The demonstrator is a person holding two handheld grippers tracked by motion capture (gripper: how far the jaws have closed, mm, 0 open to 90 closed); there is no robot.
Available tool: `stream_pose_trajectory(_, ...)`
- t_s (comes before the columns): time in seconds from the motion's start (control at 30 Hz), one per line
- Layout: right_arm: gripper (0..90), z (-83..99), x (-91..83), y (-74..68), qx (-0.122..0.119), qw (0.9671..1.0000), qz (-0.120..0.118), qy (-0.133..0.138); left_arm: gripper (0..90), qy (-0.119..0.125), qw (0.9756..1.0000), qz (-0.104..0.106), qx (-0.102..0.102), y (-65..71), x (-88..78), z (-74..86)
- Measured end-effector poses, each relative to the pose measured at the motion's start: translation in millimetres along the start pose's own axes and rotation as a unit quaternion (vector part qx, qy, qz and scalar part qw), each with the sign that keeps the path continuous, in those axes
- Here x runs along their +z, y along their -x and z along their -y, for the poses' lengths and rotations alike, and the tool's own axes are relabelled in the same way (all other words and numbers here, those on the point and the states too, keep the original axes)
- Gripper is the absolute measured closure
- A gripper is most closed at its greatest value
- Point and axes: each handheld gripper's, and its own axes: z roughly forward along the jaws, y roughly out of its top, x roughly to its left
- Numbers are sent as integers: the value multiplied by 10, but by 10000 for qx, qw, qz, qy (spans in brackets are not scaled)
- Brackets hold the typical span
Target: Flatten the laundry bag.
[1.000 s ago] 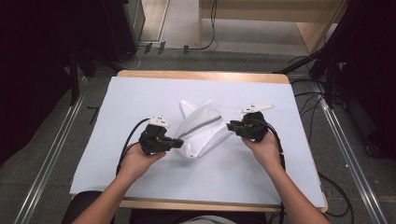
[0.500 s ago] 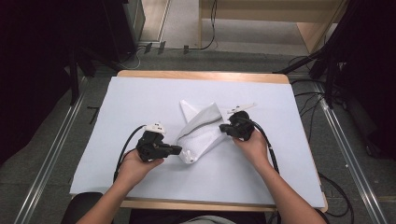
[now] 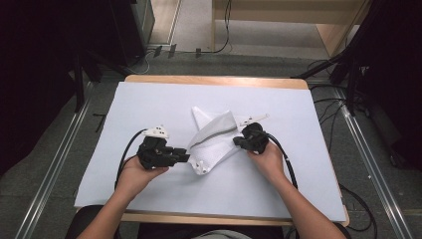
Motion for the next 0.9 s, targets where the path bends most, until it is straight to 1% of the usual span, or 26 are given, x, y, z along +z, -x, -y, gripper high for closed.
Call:
stream_pose_trajectory(0.07, 893, 8, -2, -4, 0, 10000, 10, 3, 657, 73, 9999, -68, -39, -52, -33, -45)
stream_pose_trajectory(0.1, 893, 10, -4, -7, -5, 10000, 18, 3, 648, 71, 9999, -86, -75, -79, -42, -75)
stream_pose_trajectory(0.17, 893, 16, -2, -5, -75, 10000, 23, 38, 615, 105, 9998, -79, -142, -135, -35, -135)
stream_pose_trajectory(0.4, 882, 19, -3, -10, -41, 10000, 10, 53, 547, -49, 9998, -157, -145, -307, 133, -401)
stream_pose_trajectory(0.47, 881, 18, -4, -11, -38, 10000, 8, 51, 530, 4, 9998, -94, -202, -362, 206, -490)
stream_pose_trajectory(0.53, 882, 17, -3, -10, -45, 10000, 13, 60, 524, -19, 9997, -68, -234, -405, 296, -580)
stream_pose_trajectory(0.6, 881, 17, -5, -10, -46, 10000, 11, 49, 521, -44, 9998, -20, -218, -431, 395, -662)
stream_pose_trajectory(0.83, 880, 25, -19, -12, -39, 10000, -14, 27, 514, -292, 9994, 13, -165, -454, 719, -901)
stream_pose_trajectory(0.9, 879, 26, -20, -13, -40, 10000, -13, 30, 515, -367, 9993, -17, -98, -460, 802, -959)
